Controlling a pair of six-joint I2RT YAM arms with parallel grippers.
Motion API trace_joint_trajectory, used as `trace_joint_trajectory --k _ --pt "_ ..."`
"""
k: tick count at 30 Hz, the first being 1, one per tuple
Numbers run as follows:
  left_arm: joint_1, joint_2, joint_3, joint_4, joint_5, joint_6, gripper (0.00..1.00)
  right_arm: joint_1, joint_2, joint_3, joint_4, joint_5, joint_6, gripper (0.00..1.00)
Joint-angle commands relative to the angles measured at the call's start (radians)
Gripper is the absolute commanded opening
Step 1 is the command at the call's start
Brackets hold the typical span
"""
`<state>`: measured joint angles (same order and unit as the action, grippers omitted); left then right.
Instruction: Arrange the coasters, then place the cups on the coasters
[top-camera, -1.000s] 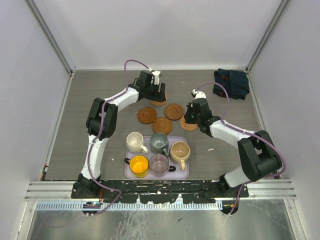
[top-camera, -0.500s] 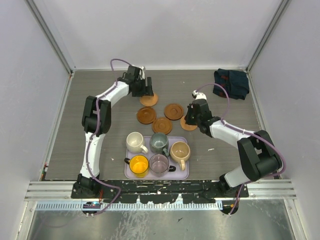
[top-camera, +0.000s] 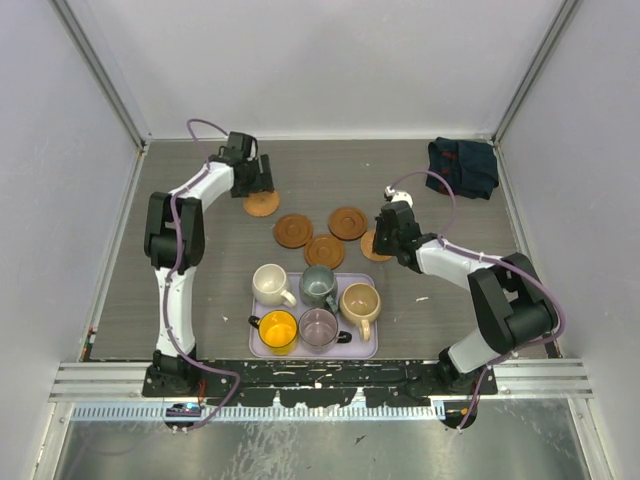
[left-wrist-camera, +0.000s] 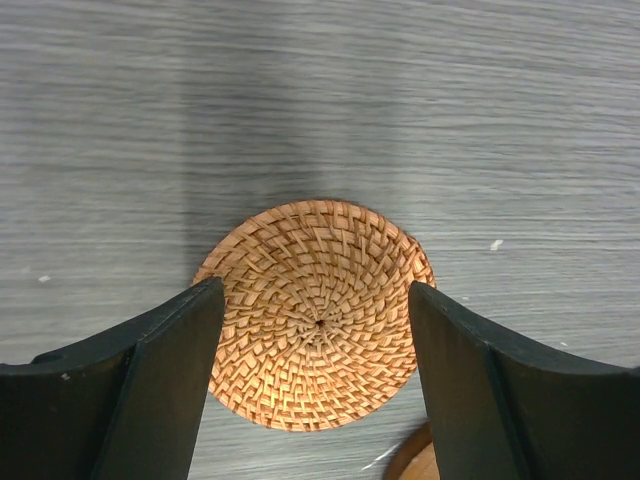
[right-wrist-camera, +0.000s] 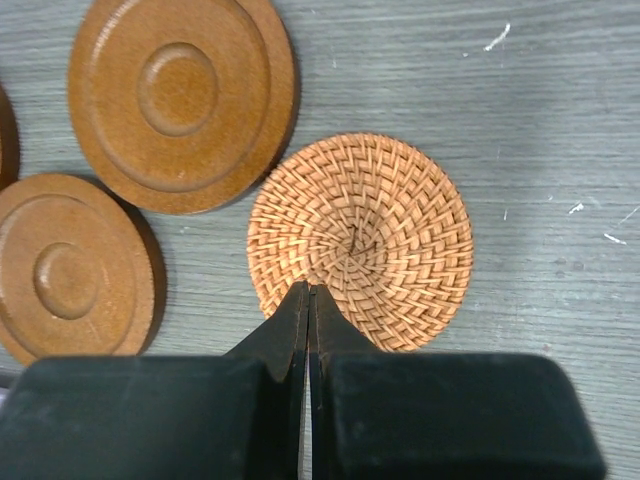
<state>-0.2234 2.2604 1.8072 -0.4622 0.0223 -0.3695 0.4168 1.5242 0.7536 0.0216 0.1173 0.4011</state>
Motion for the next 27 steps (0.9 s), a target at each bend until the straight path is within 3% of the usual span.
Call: trace_joint_trajectory --k 1,9,17,27 --pt "0.048 -0.048 -0.058 -0.094 -0.100 0.011 0.76 -0.008 0.022 0.037 -0.018 0.046 0.026 0.04" --pt "0.111 -0.127 -0.174 -0.077 -0.134 -0.007 0.76 -0.034 0.091 0.093 -0.067 0.060 0.031 0.04" --pt "0.147 -0.178 -0.249 -0.024 -0.099 -0.026 0.76 -0.112 0.268 0.266 -0.161 0.087 0.028 0.03" --pt "0.148 -0.382 -0.418 0.263 0.064 -0.025 0.76 -0.193 0.437 0.478 -0.153 0.152 0.001 0.02"
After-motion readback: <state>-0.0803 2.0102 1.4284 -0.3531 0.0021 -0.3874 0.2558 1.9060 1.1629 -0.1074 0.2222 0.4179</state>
